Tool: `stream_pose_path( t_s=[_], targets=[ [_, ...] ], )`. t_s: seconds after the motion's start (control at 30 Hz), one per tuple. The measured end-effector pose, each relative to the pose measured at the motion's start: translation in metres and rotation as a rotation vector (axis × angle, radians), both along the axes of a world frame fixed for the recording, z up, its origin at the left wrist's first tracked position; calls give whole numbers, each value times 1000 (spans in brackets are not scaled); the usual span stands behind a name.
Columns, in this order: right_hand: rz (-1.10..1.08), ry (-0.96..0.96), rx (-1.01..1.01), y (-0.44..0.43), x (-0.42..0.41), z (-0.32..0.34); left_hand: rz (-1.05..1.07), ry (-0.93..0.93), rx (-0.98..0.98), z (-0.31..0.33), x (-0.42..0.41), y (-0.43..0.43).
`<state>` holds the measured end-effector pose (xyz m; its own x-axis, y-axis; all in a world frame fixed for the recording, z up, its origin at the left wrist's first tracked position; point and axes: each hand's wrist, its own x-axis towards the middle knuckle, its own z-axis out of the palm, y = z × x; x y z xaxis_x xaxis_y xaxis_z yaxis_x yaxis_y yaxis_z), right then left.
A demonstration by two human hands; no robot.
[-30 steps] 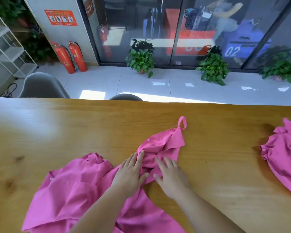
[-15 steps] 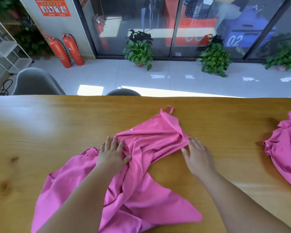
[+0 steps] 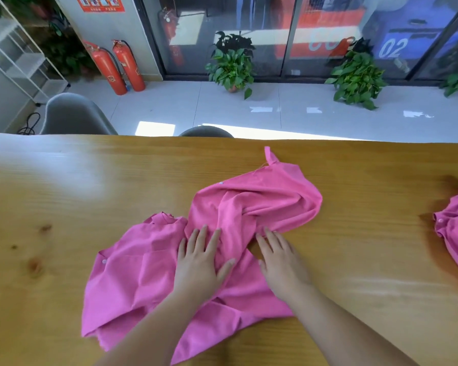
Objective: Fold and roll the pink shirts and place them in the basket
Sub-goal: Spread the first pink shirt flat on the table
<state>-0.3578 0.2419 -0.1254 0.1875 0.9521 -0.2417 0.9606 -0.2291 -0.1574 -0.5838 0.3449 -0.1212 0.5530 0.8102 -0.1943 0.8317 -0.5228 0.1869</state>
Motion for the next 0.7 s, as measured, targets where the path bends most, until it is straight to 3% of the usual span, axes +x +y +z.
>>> stream_pose_path(
  t_s=[0.3,0.57,0.7],
  targets=[
    [141,-219,26,-25,-6,-2,-371,162,-12,-13,-91,32],
    [153,-235,47,-17,-23,23,-182,53,-30,22,-102,68],
    [160,-271,98,-1,4,36,-136,89,-15,34,-108,97]
  ],
)
